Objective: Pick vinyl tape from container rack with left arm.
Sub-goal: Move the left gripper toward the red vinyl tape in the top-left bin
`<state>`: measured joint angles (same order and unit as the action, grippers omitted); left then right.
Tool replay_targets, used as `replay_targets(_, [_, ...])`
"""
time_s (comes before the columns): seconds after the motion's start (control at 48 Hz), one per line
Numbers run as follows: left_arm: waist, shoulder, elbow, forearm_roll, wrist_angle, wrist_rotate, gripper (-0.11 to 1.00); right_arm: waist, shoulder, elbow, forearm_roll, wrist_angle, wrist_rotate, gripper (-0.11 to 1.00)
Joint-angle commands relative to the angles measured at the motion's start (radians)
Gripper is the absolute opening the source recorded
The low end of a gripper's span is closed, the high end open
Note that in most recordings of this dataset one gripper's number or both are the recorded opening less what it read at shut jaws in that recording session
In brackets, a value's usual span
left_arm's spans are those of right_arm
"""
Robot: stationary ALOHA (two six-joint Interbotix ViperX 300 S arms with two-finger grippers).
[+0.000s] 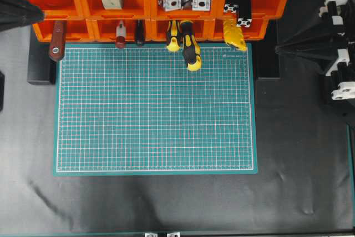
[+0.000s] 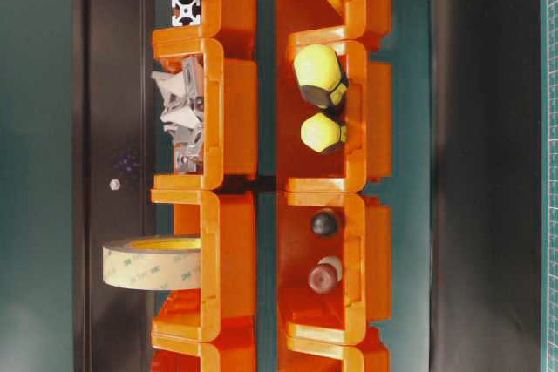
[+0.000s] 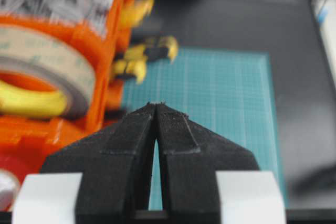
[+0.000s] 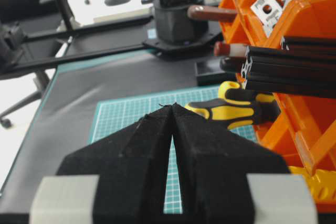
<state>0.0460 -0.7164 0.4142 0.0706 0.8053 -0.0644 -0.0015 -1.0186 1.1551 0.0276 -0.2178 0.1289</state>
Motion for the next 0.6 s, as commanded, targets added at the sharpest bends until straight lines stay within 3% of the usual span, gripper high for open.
replay_targets(0.0, [0.012,0.038,-0.087,0.008,0.114,0.025,0.0,0.002,0.014,-0.026,0.002,-0.009,0.002,0.0])
replay_targets(0.25, [0.048,0.163,-0.224,0.025,0.417,0.118,0.0,0.023,0.009,-0.026,0.002,-0.003,0.031,0.0])
replay_targets(0.584, [0.114,0.262,-0.354,0.028,0.568,0.313,0.0,0.029,0.014,-0.026,0.002,0.009,0.069,0.0])
